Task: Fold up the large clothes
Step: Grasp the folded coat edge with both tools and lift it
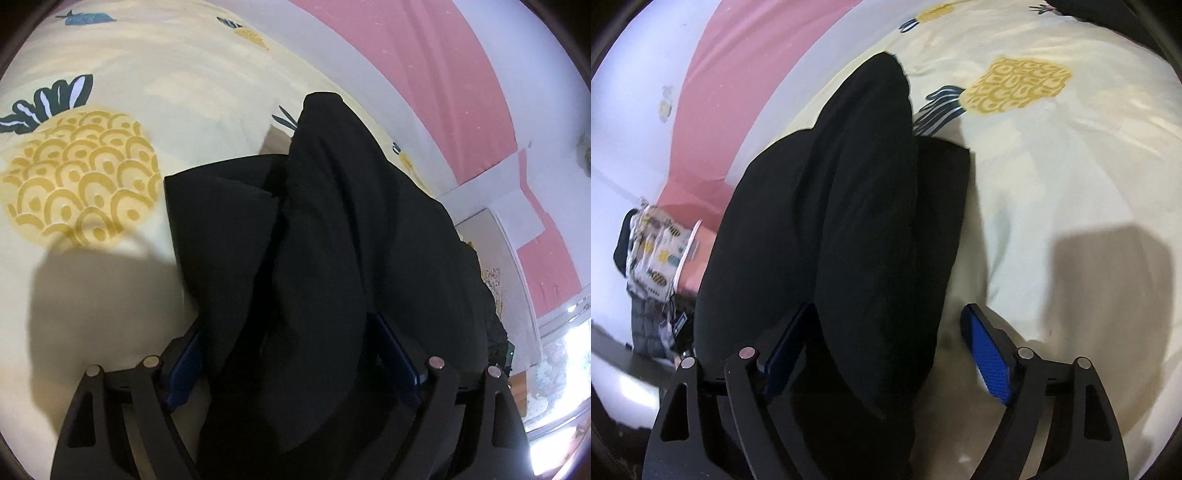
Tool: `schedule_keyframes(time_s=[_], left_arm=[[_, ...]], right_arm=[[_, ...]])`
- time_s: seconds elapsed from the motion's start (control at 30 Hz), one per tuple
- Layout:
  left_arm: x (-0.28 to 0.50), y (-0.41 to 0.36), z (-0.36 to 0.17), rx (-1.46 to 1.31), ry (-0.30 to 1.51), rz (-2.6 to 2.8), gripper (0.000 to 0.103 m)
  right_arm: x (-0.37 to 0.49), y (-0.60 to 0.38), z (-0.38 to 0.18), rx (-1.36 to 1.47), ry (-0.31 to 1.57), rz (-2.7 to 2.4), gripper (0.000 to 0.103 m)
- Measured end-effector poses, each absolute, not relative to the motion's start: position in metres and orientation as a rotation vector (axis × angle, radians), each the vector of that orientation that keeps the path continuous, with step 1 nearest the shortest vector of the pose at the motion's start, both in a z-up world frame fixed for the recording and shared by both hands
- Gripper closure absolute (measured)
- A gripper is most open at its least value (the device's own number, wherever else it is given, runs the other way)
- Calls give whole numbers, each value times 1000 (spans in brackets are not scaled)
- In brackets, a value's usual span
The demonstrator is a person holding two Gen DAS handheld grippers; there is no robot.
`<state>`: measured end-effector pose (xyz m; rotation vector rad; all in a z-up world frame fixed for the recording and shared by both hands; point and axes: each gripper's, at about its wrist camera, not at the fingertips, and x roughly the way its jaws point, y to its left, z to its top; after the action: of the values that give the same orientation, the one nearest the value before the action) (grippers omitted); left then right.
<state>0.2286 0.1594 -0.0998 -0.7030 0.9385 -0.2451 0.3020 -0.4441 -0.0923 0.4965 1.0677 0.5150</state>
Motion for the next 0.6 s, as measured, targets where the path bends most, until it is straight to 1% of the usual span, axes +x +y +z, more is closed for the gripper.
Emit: schedule_keyframes(time_s=[0.07, 0.13, 0.17, 0.2, 0.33, 0.4, 0.47, 0.6], left_arm=[[236, 159, -100, -720, 950, -247, 13], [247, 157, -100, -735, 957, -233, 10], [251, 157, -100, -737, 958, -224, 9], [254, 156, -100, -740, 956, -212, 8], [256, 148, -98, -733, 933, -163, 7], [253, 148, -98, -735, 925, -157, 8], [251, 149, -98, -738, 923, -155, 9], [252, 148, -100, -737, 929, -153, 9]], right_arm=[[305, -442, -93, 499, 1063, 510, 23], [313, -437, -92, 487, 1059, 503, 26], [317, -434, -92, 487, 1057, 505, 31], [320, -431, -91, 489, 1056, 509, 34], [320, -421, -88, 485, 1042, 496, 41], [317, -418, -86, 487, 1033, 488, 46], [315, -415, -83, 478, 1030, 479, 49], [317, -410, -83, 474, 1036, 484, 49]])
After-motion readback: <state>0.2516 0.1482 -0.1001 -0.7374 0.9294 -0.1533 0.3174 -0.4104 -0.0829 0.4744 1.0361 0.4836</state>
